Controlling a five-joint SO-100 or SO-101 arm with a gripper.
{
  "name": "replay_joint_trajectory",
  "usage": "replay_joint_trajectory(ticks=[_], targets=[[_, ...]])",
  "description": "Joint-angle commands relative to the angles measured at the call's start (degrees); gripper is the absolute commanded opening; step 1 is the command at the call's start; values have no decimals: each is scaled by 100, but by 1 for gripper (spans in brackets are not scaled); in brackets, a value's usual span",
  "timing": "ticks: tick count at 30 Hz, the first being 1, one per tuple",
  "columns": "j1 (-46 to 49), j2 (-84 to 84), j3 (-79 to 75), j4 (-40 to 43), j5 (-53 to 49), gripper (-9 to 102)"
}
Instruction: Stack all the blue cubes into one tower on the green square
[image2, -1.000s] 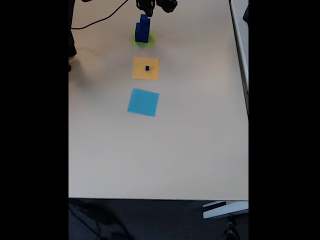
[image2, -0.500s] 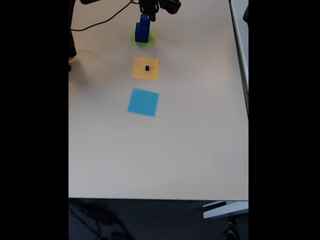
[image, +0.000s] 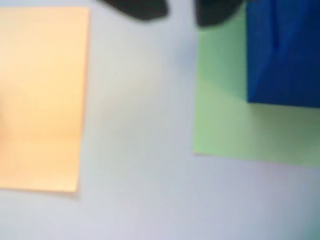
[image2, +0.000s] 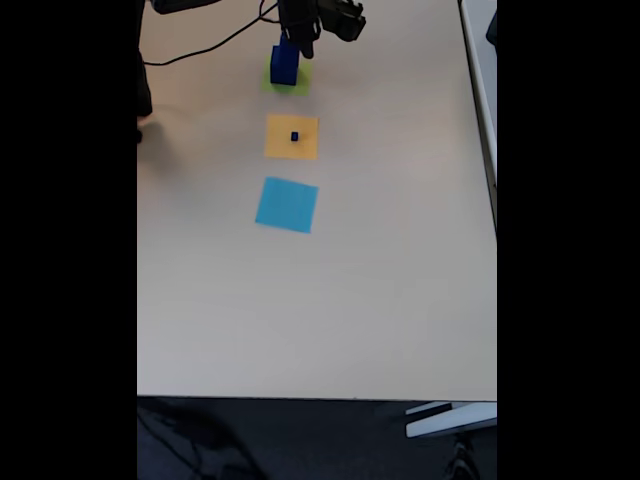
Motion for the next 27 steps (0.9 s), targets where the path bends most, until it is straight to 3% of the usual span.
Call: replay_joint_trajectory(ticks=[1,15,27], targets=[[149,527,35,-193,-211,0],[35,88,343,-853,-255,0],[-281,-211,105,-879,-26,0]])
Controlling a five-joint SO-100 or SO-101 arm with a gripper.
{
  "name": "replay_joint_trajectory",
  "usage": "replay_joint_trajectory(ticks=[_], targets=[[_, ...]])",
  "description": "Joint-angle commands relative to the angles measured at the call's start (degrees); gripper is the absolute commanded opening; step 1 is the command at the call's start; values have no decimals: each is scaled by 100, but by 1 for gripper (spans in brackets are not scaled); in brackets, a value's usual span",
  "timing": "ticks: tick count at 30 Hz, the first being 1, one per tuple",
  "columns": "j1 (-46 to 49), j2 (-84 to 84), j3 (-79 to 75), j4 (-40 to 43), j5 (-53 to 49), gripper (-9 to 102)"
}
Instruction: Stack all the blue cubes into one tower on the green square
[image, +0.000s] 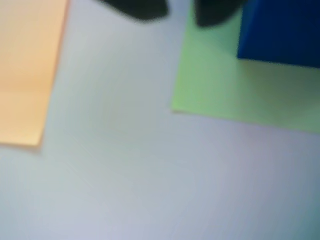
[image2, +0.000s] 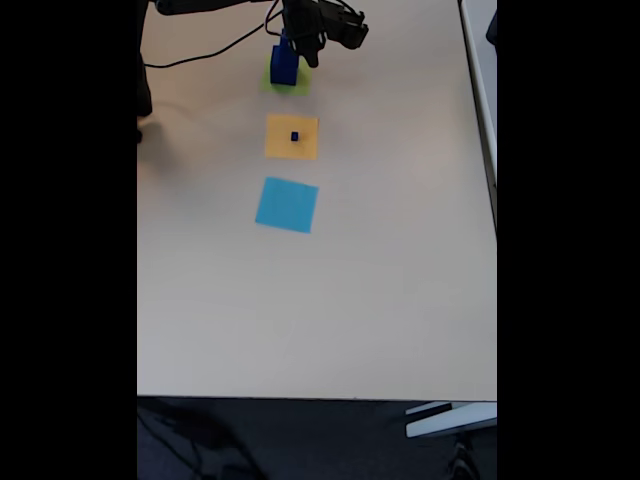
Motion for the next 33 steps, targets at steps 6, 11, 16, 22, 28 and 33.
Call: replay_joint_trajectory(ticks=[6,11,16,22,28,33], targets=[[-53,53,-308,-88,0,0],[-114,62,-308,-97,141,0],[-202,44,-308,-44,334,0],[-211,44,-308,-35,360,0],[-211,18,-308,18,545,0],[-299,-105,-519,290,826,0]])
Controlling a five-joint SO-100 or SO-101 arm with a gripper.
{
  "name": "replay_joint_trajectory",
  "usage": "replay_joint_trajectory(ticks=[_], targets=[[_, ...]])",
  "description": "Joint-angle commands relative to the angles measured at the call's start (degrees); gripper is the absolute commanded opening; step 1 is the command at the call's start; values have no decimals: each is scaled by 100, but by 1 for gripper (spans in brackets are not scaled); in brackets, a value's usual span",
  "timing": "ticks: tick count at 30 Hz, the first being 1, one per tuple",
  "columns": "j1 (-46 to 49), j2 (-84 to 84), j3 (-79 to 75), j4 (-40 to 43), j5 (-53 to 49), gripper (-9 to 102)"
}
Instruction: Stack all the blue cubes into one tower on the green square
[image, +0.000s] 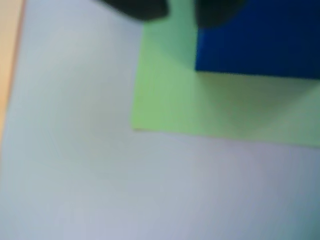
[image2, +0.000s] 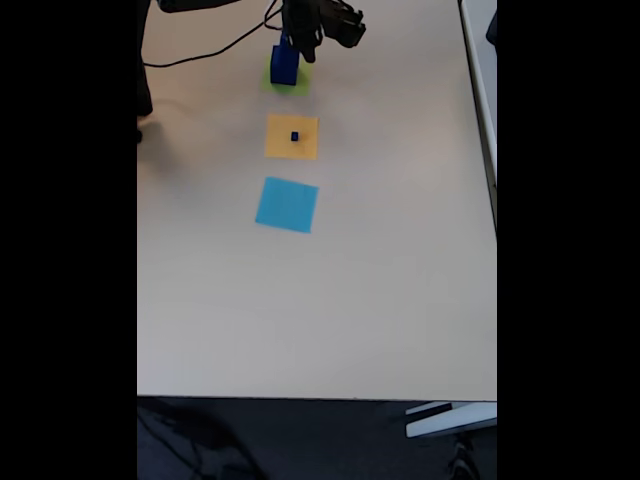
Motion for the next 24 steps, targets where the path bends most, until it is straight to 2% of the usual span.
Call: replay_joint_trajectory(ticks=[1,24], targets=[[-132,35,-466,176,185,0],[-308,-272,-1143,870,958,0]])
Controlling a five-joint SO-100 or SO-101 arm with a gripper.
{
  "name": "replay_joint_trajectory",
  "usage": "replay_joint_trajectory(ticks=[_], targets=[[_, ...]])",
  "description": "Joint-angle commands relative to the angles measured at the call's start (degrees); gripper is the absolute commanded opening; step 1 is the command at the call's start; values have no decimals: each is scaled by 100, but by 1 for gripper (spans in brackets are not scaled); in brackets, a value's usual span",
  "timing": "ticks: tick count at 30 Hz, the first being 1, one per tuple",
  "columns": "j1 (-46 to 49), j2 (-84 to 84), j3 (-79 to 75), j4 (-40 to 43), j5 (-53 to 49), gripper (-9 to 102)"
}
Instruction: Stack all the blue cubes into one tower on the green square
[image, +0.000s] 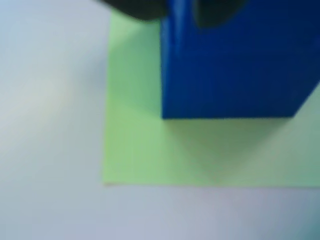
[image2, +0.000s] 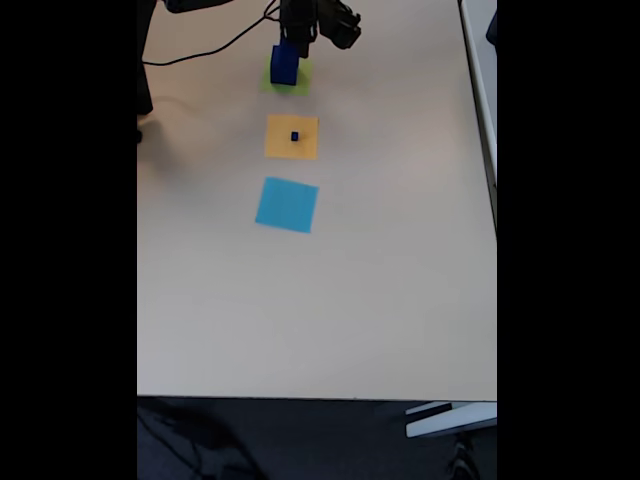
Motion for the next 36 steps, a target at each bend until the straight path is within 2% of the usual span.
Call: replay_joint_trajectory(ticks=[1,36], targets=[[-88,26,-422,114,158,0],[-246,-167,-589,255,677,0]])
